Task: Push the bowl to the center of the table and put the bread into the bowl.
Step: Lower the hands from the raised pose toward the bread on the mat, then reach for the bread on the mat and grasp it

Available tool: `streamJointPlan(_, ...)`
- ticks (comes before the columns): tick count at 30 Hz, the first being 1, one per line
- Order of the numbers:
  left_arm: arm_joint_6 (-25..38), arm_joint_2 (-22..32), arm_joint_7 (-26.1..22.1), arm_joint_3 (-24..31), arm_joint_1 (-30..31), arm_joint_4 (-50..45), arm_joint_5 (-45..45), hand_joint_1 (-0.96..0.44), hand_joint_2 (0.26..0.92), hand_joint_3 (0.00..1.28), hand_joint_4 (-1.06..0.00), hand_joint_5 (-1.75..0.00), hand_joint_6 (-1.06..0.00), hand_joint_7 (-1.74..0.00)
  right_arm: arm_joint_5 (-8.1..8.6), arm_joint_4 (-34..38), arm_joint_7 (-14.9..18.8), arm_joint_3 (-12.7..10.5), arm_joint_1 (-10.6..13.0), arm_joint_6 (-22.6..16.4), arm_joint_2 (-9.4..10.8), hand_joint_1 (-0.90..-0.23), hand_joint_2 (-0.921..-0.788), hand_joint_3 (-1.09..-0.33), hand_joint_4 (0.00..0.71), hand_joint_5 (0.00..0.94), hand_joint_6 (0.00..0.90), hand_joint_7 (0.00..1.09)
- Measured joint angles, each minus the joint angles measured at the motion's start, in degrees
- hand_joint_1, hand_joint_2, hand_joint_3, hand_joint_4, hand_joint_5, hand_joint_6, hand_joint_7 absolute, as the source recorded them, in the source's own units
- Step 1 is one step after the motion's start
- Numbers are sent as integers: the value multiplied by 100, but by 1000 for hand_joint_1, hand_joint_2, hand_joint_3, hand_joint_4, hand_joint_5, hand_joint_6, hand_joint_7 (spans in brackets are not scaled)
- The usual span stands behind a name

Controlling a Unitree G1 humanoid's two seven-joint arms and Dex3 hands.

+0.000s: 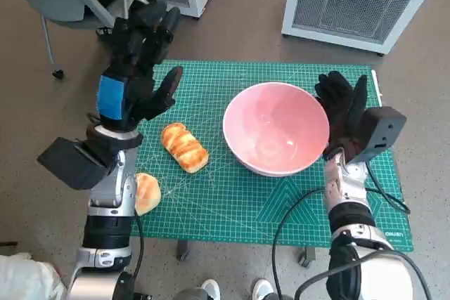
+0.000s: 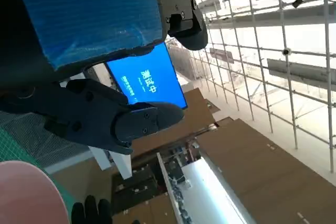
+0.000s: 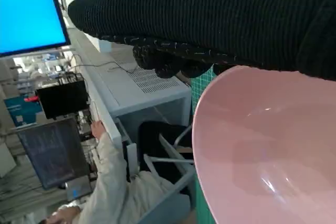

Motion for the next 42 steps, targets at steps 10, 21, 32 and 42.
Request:
streamJointPlan(10, 84, 148, 7, 112, 117, -142, 27, -317, 884, 553, -201, -248, 1, -872, -188, -23, -190, 178, -67, -74, -185, -516, -921, -811, 292, 12, 168, 328)
streamJointPlan(21, 92, 1100, -431, -6, 121, -74, 575, -314, 839, 554, -46, -655, 1, -917, -362, -578, 60, 497, -313, -1377, -412, -537, -921, -840, 270, 4, 15, 580)
streamJointPlan(32, 114, 2098, -1079, -433, -116, 449, 1335, -266, 909, 314, -218, -375, -26, -828, 31, -1531, 1239, 683, -322, -2803, -355, -622, -921, -758, 307, 19, 57, 614)
streamJointPlan(42, -444, 2527, -1534, -1130, -650, 1651, 2101, -188, 901, 50, -385, -51, -187, -483, 548, -2606, 2119, 938, 32, -3170, -183, -628, -921, -732, 330, 25, 81, 608)
